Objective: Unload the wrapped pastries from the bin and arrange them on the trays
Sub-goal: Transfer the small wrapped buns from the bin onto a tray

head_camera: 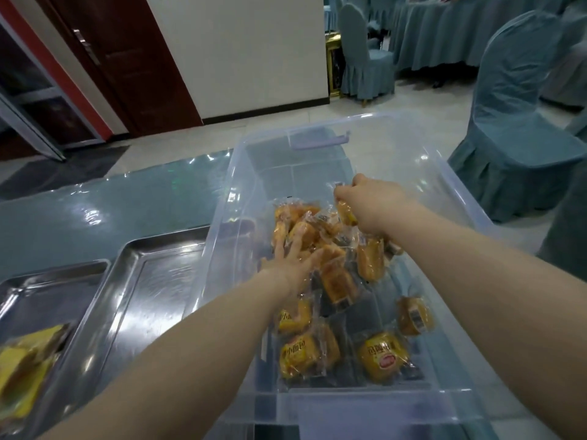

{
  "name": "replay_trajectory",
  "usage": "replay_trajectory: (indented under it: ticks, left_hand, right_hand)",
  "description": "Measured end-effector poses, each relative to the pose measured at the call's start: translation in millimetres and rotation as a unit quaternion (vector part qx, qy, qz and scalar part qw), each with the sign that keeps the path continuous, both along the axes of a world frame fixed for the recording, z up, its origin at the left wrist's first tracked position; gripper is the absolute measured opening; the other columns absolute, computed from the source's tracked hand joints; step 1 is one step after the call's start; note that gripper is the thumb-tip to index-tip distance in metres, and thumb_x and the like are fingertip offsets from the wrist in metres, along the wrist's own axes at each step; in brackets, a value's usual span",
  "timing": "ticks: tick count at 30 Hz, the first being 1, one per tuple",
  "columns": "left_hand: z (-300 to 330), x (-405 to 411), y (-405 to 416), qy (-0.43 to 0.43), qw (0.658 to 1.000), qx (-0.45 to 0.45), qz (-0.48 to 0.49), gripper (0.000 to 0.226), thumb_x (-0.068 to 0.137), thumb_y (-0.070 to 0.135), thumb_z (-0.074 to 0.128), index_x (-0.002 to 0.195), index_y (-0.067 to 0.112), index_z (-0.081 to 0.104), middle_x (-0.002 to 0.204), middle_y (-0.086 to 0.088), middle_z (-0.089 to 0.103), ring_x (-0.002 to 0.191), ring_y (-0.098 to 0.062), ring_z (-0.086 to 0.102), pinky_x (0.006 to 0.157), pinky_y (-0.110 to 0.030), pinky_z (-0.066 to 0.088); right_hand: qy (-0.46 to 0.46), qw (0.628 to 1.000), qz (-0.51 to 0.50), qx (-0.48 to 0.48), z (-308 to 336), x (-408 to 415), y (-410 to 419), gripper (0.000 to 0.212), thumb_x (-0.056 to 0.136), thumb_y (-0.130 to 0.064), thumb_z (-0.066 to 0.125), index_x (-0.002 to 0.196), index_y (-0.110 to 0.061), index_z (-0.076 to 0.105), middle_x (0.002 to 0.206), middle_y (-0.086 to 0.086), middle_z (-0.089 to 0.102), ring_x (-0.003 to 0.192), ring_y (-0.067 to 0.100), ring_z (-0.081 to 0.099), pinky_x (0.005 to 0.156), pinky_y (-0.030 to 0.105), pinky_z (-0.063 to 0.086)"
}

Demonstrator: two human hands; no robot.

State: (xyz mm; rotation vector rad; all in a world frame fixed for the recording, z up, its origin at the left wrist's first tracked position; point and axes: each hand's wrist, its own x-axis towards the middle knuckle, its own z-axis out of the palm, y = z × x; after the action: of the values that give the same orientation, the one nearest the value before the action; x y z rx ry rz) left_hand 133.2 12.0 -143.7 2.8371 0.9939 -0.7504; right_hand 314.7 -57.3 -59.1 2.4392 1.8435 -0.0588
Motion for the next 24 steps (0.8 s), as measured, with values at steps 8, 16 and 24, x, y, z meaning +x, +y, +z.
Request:
replay_trajectory:
  ticks: [8,16,24]
  left_hand:
    - [-14.2,9.3,21.0,-0.005,0.992,0.109,-0.063,0.137,0.054,0.066,0.077,0.142,0.038,-0.024,0.139,-0.008,-0.050,0.126,-0.040,-0.043,0.105,-0.067,-0.004]
    - [-30.9,11.3,16.5,-0.054,0.998,-0.031,0.002,0.123,0.062,0.052,0.081,0.148,0.037,-0.006,0.137,-0.001,-0.053,0.122,-0.034,-0.049,0.111,-0.058,0.010]
    - [-31.2,2.5,-5.2,-0.063,0.991,-0.113,0.029,0.127,0.062,0.056,0.079,0.147,0.033,-0.011,0.147,0.003,-0.041,0.139,-0.035,-0.025,0.112,-0.058,0.010]
  right_hand:
    - [-0.023,0.995,0.013,-0.096,-20.0,-12.2,-5.7,0.054,0.087,-0.020,0.062,0.133,-0.029,0.036,0.123,0.010,0.045,0.112,0.035,0.052,0.084,0.041,0.046]
    - [-0.022,0.992,0.015,-0.125,-26.8,-11.4,-0.4,0.061,0.085,-0.016,0.065,0.136,-0.030,0.034,0.123,0.011,0.043,0.109,0.034,0.054,0.082,0.039,0.047]
    - [-0.016,0.990,0.041,-0.133,-42.7,-19.6,-2.3,0.073,0.079,-0.012,0.069,0.141,-0.029,0.034,0.135,0.011,0.044,0.116,0.031,0.052,0.084,0.036,0.046]
